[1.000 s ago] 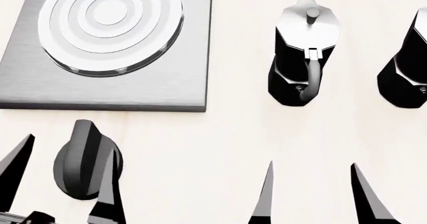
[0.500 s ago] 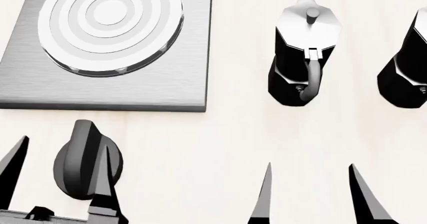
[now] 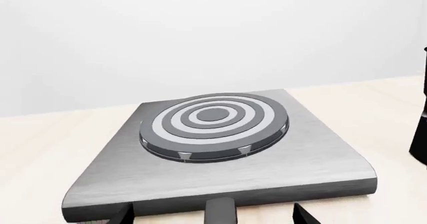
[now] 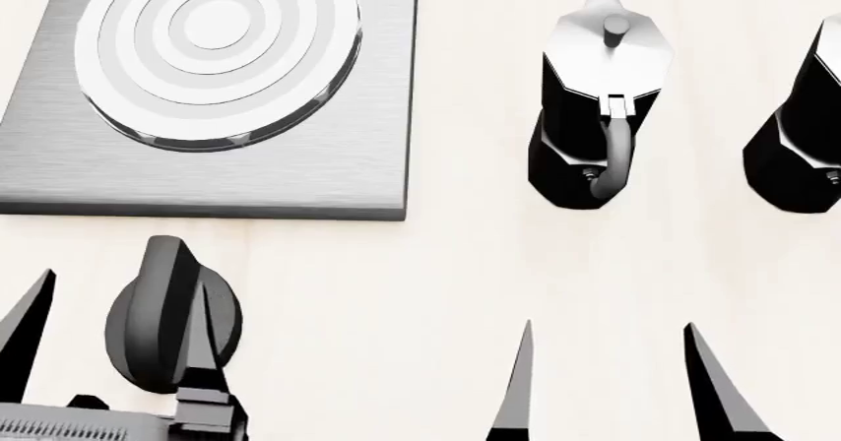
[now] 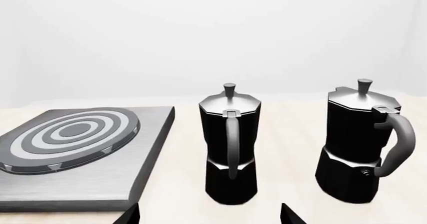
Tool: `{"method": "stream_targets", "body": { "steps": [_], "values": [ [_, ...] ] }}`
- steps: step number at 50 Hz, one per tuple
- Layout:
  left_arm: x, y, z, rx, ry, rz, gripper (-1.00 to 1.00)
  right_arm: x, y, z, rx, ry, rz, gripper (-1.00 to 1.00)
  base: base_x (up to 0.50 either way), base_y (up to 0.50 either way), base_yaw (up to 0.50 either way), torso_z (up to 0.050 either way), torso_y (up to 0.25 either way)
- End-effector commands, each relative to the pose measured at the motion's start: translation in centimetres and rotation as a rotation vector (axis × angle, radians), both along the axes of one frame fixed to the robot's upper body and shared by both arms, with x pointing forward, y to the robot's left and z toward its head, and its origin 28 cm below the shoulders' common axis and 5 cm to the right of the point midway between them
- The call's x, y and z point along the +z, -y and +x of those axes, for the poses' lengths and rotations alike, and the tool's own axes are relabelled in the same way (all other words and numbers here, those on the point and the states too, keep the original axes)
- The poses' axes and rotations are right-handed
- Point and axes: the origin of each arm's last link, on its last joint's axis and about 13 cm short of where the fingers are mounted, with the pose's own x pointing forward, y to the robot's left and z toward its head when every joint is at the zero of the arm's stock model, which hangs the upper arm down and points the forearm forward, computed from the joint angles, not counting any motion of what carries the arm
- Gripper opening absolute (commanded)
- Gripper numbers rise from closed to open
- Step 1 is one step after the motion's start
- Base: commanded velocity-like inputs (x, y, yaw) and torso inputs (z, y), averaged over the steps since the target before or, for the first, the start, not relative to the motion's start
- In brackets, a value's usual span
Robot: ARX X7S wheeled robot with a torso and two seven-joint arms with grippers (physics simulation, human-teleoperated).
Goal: Turn off the stove.
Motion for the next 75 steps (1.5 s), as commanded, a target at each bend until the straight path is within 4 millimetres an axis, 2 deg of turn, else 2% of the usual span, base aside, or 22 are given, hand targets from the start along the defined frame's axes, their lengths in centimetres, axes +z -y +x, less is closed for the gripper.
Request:
{"method": "stream_targets", "body": {
  "steps": [1, 19, 75],
  "values": [
    [-0.5, -0.2, 0.5, 0.025, -0.011, 0.003, 1.00, 0.0, 0.0, 0.0, 0.002, -0.002, 0.000, 1.00, 0.00, 0.00, 0.00, 0.000, 0.000],
    [-1.5, -0.5, 0.9, 0.039, -0.033, 0.014, 1.00, 0.0, 0.0, 0.0, 0.002, -0.003, -0.001, 1.00, 0.00, 0.00, 0.00, 0.000, 0.000],
    [-2.7, -1.2, 2.2, 0.082, -0.073, 0.007, 1.00, -0.1, -0.1, 0.0, 0.016, -0.009, -0.003, 1.00, 0.00, 0.00, 0.00, 0.000, 0.000]
  ]
}}
